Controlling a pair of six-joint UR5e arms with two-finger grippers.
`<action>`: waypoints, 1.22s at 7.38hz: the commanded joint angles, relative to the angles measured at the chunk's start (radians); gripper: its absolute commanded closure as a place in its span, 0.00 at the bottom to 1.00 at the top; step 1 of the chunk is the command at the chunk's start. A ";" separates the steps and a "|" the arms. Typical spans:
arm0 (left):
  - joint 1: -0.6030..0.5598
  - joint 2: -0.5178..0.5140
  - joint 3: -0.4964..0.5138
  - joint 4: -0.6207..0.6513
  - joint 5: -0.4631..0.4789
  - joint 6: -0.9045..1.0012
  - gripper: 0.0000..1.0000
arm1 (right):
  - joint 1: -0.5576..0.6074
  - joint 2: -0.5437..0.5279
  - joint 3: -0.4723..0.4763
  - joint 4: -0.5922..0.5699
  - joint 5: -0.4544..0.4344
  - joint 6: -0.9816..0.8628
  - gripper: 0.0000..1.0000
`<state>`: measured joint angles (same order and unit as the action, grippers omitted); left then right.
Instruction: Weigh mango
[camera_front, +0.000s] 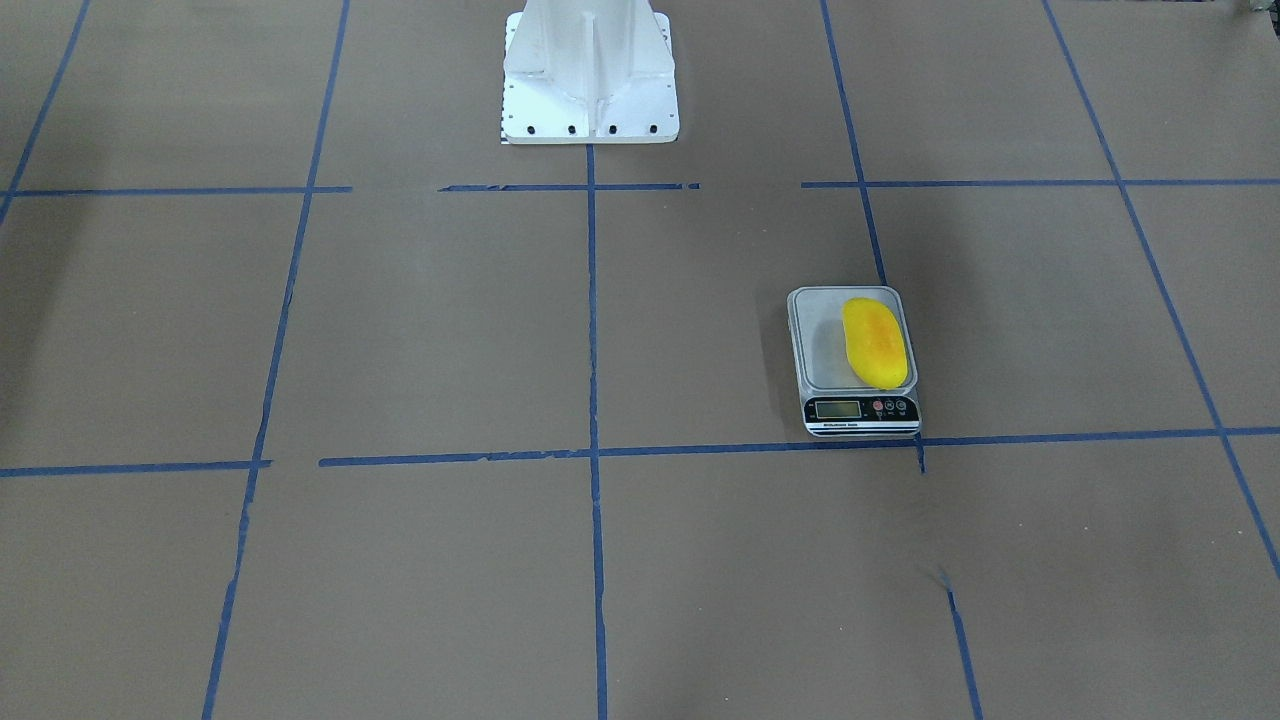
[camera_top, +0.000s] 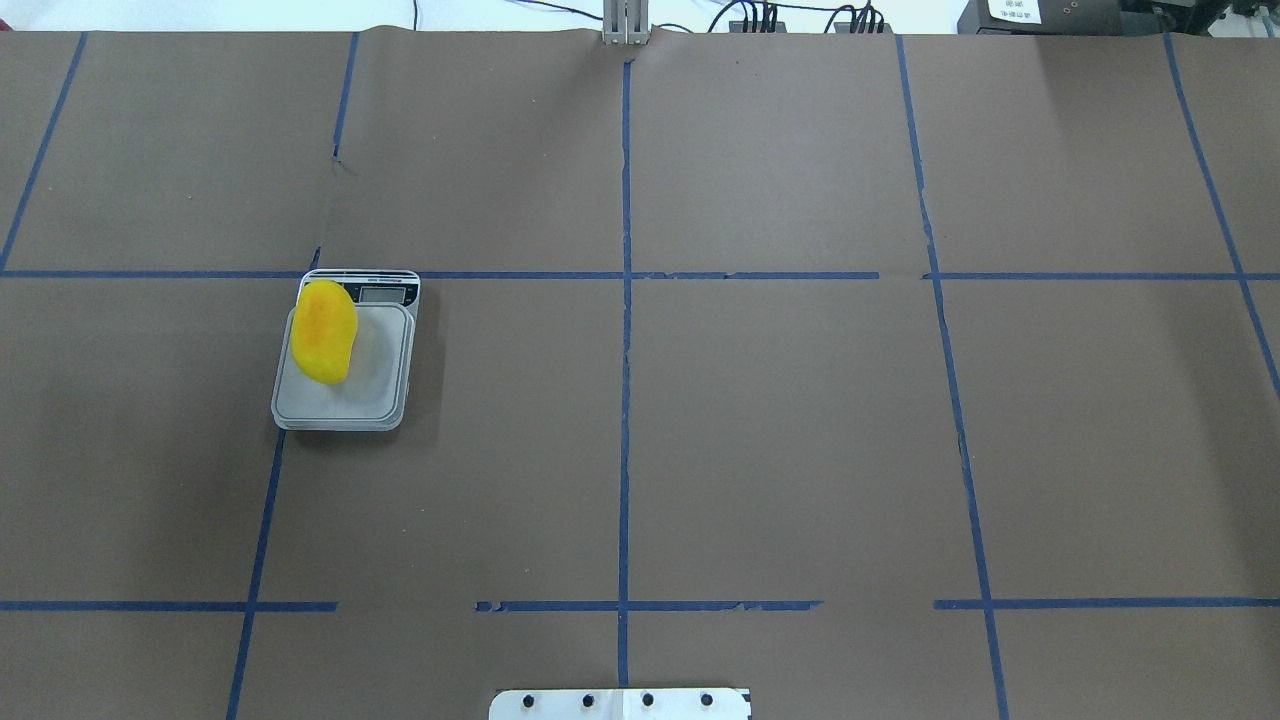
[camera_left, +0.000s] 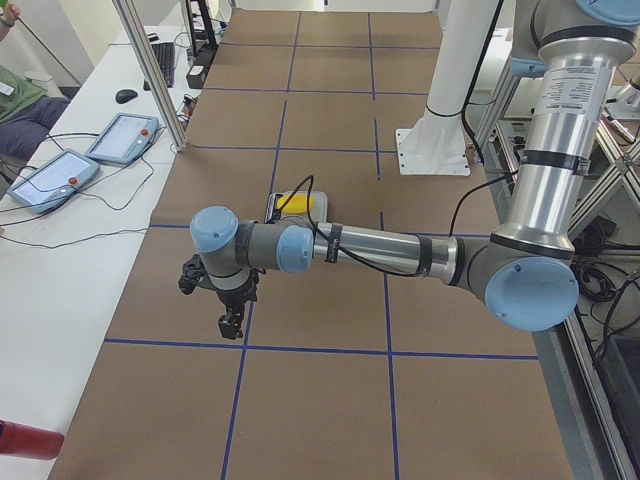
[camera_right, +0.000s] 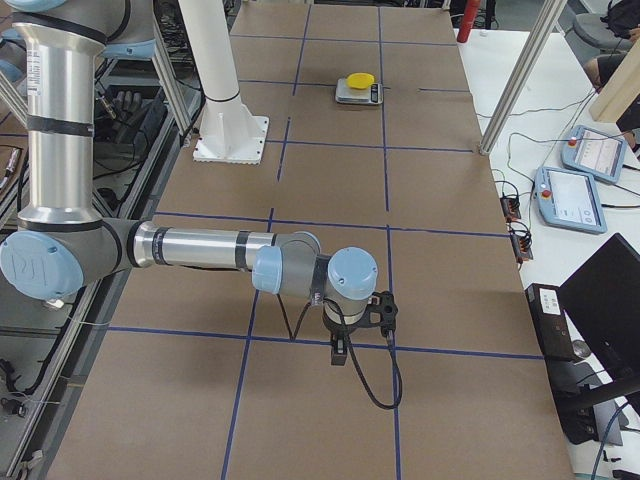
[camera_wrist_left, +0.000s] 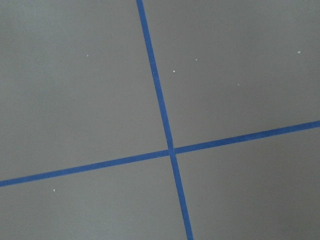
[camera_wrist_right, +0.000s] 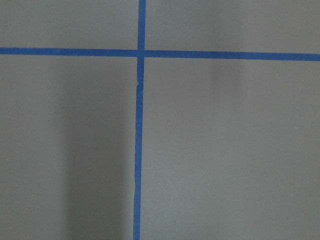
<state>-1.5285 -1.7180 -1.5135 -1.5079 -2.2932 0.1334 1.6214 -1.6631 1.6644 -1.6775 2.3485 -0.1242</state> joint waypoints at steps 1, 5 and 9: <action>-0.007 0.030 0.022 -0.008 -0.044 0.003 0.00 | 0.000 0.000 0.000 -0.001 0.000 0.000 0.00; -0.044 0.046 0.018 -0.017 -0.074 0.002 0.00 | 0.000 0.000 0.000 -0.001 0.000 0.000 0.00; -0.044 0.047 0.019 -0.017 -0.074 0.002 0.00 | 0.000 0.000 0.000 -0.001 0.000 0.000 0.00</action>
<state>-1.5723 -1.6706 -1.4943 -1.5248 -2.3670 0.1350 1.6214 -1.6628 1.6644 -1.6780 2.3485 -0.1243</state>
